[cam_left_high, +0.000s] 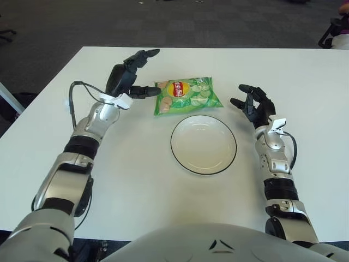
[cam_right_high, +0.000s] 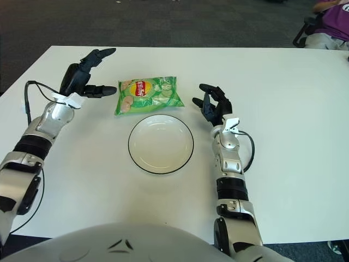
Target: Put the snack into the plate.
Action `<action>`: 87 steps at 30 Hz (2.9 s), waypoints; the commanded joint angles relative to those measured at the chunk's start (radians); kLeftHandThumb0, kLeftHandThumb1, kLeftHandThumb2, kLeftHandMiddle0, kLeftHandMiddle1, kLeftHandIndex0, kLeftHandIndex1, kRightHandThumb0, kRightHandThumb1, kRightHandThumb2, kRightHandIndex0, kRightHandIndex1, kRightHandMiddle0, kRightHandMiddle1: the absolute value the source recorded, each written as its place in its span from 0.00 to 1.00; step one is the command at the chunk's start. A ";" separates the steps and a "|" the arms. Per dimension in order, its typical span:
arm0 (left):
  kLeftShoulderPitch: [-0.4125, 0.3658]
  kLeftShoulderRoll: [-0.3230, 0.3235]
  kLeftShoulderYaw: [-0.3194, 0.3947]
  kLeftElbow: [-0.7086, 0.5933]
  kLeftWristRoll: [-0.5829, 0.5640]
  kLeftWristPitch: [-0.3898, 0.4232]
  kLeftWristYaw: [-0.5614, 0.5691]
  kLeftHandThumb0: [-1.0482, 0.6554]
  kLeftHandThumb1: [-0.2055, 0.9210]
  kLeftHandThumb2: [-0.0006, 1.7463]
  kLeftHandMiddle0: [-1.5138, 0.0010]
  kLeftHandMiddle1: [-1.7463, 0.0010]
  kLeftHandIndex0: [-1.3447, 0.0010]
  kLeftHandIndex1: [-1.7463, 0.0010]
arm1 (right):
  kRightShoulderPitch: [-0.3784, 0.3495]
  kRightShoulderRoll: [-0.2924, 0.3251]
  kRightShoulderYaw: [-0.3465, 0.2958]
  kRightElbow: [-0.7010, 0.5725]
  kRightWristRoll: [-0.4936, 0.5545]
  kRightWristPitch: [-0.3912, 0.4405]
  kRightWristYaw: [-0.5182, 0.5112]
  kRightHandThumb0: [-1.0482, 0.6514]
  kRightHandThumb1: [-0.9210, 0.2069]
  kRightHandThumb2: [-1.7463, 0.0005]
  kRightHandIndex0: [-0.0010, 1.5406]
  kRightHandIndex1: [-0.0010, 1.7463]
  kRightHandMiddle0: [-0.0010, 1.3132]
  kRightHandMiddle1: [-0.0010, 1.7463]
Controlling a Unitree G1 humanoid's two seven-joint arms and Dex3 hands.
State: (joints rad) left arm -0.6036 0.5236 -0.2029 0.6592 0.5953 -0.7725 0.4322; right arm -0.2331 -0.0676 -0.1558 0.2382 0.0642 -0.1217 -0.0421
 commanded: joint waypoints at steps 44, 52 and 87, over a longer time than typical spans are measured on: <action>-0.420 0.060 -0.676 0.567 0.728 0.362 0.777 0.27 0.97 0.00 0.80 1.00 0.72 0.97 | 0.009 -0.005 -0.005 -0.050 0.003 0.012 -0.003 0.40 0.00 0.57 0.64 0.00 0.35 0.35; -0.419 0.053 -0.703 0.577 0.711 0.347 0.799 0.25 0.97 0.00 0.80 1.00 0.71 0.97 | 0.012 -0.004 -0.004 -0.056 0.003 0.016 -0.003 0.40 0.00 0.57 0.64 0.00 0.35 0.35; -0.381 -0.074 -0.753 0.653 0.681 0.370 0.868 0.21 1.00 0.00 0.75 0.99 0.64 0.97 | 0.015 0.002 0.001 -0.068 -0.002 0.024 -0.008 0.40 0.00 0.57 0.64 0.00 0.35 0.35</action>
State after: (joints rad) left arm -0.9926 0.4656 -0.9479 1.3051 1.2887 -0.4028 1.3154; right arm -0.2209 -0.0659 -0.1531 0.1853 0.0637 -0.1037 -0.0442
